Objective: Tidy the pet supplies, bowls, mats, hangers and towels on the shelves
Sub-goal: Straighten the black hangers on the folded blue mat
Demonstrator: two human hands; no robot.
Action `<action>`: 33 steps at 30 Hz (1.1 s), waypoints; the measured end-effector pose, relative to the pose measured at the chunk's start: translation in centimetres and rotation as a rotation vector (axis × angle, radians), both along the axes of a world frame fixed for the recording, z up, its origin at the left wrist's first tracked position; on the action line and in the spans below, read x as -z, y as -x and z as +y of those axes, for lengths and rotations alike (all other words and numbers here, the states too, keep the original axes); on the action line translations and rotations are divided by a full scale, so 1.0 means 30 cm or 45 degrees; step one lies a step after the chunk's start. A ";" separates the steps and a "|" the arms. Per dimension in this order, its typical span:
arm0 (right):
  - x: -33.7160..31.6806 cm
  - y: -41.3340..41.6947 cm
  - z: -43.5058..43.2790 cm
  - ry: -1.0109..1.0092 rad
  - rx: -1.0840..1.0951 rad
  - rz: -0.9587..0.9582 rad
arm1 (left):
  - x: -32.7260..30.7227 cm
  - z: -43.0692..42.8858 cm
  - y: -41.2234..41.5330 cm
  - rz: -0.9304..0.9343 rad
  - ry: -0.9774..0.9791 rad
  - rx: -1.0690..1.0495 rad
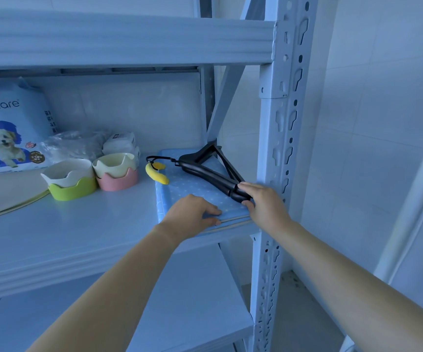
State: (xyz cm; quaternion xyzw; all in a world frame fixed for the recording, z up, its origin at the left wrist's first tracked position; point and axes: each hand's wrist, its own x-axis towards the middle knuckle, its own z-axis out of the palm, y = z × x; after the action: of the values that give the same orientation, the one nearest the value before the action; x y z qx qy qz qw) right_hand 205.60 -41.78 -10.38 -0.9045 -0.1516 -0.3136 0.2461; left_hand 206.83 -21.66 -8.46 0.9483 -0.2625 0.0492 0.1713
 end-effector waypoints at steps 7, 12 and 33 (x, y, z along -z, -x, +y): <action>0.001 -0.097 0.021 0.015 -0.001 -0.012 | 0.003 0.019 -0.094 0.025 0.035 -0.025; 0.003 -0.164 0.045 0.053 0.017 0.034 | 0.005 0.028 -0.156 0.012 0.028 -0.024; -0.065 -0.361 0.087 0.114 0.076 0.062 | -0.055 0.094 -0.364 -0.086 0.083 -0.112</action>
State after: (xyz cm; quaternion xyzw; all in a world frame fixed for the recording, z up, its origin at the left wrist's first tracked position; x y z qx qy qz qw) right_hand 216.43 -39.17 -8.43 -0.9261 -0.1327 -0.2916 0.1994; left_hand 217.75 -18.83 -6.81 0.9507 -0.2244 0.0973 0.1907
